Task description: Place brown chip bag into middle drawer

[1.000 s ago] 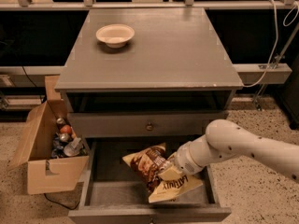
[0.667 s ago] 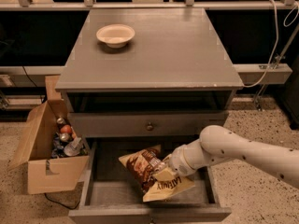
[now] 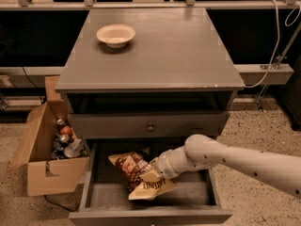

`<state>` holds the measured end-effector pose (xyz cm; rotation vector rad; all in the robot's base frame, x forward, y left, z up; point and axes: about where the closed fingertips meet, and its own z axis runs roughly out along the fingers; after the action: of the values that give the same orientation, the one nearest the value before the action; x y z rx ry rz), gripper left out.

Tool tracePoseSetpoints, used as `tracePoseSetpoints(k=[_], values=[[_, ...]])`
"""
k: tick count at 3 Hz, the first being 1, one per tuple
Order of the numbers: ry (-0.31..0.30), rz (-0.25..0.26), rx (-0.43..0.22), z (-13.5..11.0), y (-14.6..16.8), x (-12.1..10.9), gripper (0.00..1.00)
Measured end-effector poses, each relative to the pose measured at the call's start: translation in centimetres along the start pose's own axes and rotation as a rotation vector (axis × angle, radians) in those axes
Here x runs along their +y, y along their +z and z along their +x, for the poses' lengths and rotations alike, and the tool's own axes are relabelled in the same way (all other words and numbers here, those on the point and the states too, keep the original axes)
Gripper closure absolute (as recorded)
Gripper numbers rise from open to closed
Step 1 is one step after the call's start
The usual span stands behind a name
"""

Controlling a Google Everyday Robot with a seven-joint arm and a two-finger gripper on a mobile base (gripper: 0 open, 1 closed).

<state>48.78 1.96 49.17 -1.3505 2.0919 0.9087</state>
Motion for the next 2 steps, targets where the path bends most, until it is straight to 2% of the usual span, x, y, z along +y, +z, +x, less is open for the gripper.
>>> tracePoseSetpoints(k=[1,2], values=[[0.001,-0.003,-0.021,-0.28,1.91,-0.6,1.0],[-0.007,0.004,-0.059,-0.8,2.29,-1.15,0.74]])
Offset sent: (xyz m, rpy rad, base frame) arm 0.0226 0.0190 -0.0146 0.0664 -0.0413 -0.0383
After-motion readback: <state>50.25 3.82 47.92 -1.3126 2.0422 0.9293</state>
